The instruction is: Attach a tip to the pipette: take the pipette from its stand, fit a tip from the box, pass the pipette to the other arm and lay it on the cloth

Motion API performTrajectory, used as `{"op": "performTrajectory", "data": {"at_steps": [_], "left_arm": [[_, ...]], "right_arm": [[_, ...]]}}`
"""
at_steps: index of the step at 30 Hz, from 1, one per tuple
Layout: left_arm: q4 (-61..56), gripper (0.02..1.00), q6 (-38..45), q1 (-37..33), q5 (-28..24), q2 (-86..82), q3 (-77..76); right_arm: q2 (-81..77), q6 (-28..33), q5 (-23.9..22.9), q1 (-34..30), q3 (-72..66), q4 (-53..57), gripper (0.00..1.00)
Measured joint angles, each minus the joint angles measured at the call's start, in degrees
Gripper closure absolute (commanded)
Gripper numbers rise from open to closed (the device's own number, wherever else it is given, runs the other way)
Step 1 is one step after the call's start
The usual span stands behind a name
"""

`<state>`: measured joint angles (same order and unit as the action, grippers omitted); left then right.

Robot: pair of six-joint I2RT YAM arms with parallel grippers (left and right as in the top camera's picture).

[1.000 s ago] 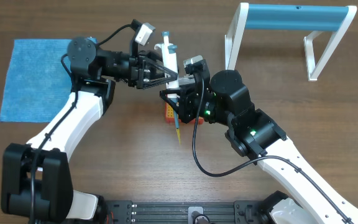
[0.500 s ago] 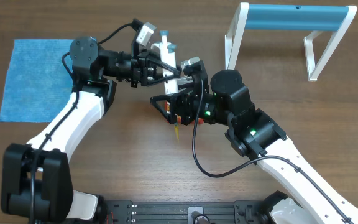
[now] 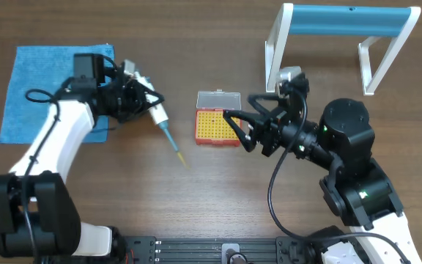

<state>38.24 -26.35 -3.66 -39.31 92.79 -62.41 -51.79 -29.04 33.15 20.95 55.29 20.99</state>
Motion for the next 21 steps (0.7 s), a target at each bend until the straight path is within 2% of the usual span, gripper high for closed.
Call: {"op": "performTrajectory", "data": {"at_steps": [3, 7, 9, 11, 12, 14, 18, 21], "left_arm": [[17.55, 0.993, 5.51, -8.79, 8.66, 0.26, -16.09], [37.79, 0.993, 14.43, -22.64, 14.53, 6.73, -42.58], [50.56, 0.996, 19.78, -25.7, 19.8, 14.45, -56.22], [58.12, 0.993, 24.28, -25.92, 27.52, 23.96, -68.78], [57.55, 0.993, 26.25, -25.9, 31.47, 30.23, -74.77], [54.95, 0.993, 27.82, -25.73, 34.32, 35.95, -78.23], [45.09, 0.991, 33.48, -24.44, 37.57, 44.39, -79.84], [43.25, 0.991, 39.63, -21.75, 40.19, 49.59, -80.04]], "right_arm": [[-1.33, 0.24, -3.98, -0.07, 0.0, 6.12, 0.163], [-5.84, 0.26, -5.9, -0.22, 0.0, 6.71, 0.165], [-9.92, 0.24, -6.27, -0.24, 0.0, 6.69, 0.163], [-13.79, -0.07, -6.47, -0.24, 0.0, 5.05, 0.165], [-15.76, -0.5, -6.49, -0.24, 0.0, 3.39, 0.165], [-19.1, -1.46, -6.45, -0.24, -0.04, -1.09, 0.165], [-23.04, -3.98, -6.49, -0.24, -0.07, -4.96, 0.165], [-24.0, -6.38, -6.49, -0.22, -0.07, -6.01, 0.161]]}}
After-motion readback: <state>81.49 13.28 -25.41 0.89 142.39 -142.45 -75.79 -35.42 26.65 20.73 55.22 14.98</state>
